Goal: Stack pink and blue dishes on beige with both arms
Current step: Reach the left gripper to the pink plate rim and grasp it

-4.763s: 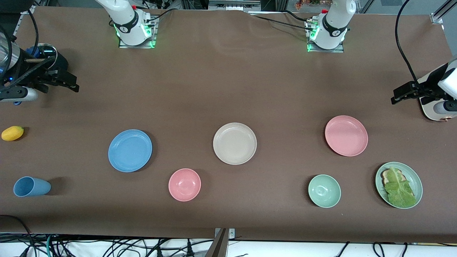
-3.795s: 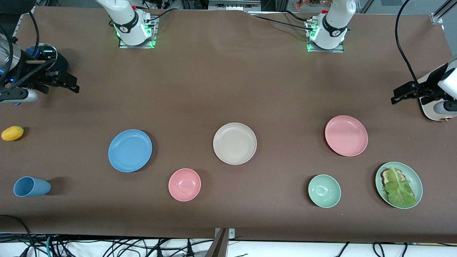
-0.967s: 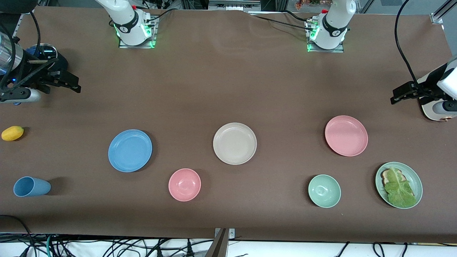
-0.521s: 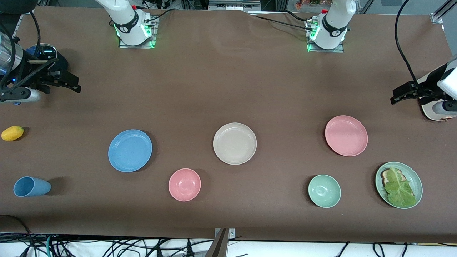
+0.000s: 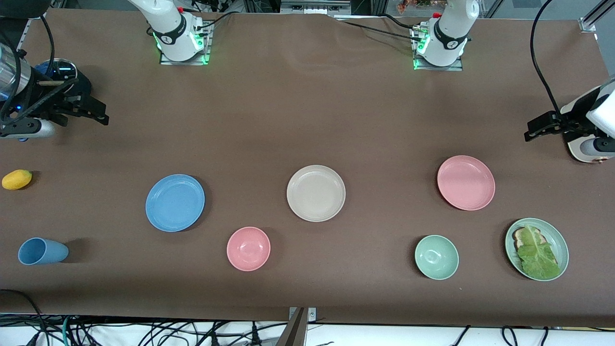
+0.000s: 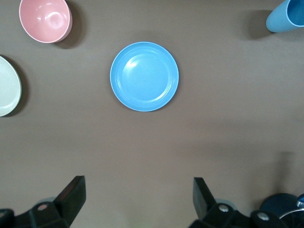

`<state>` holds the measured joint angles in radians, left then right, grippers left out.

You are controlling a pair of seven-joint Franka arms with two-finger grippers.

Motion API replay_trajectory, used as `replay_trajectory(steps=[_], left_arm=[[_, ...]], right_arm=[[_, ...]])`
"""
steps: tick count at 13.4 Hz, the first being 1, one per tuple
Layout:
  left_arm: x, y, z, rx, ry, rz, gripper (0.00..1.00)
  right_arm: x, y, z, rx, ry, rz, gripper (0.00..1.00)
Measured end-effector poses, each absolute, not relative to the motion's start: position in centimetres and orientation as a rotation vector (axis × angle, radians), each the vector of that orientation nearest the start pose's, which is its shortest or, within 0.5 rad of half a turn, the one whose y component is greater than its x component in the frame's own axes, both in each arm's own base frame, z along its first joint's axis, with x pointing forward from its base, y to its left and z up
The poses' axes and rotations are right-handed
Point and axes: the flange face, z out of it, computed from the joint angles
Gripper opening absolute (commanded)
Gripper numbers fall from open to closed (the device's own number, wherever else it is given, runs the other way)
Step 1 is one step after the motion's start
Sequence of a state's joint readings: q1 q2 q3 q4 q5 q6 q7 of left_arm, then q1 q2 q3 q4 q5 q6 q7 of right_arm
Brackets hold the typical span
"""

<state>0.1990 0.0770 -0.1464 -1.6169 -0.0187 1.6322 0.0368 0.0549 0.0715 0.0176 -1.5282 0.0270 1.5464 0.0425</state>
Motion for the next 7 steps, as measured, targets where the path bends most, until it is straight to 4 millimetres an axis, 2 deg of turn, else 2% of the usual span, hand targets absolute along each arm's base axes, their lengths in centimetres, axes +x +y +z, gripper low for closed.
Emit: replay_trajectory(steps=[3, 7], left_arm=[[58.6, 3.4, 54.2, -3.177, -0.031, 0.156, 1.0], [60.5, 5.1, 47.6, -3.185, -0.069, 0.328, 1.0]], right_arm=[[57.2, 4.4, 60.2, -3.115, -0.047, 0.085, 1.0], [57.2, 4.3, 60.2, -3.115, -0.045, 0.084, 1.0]])
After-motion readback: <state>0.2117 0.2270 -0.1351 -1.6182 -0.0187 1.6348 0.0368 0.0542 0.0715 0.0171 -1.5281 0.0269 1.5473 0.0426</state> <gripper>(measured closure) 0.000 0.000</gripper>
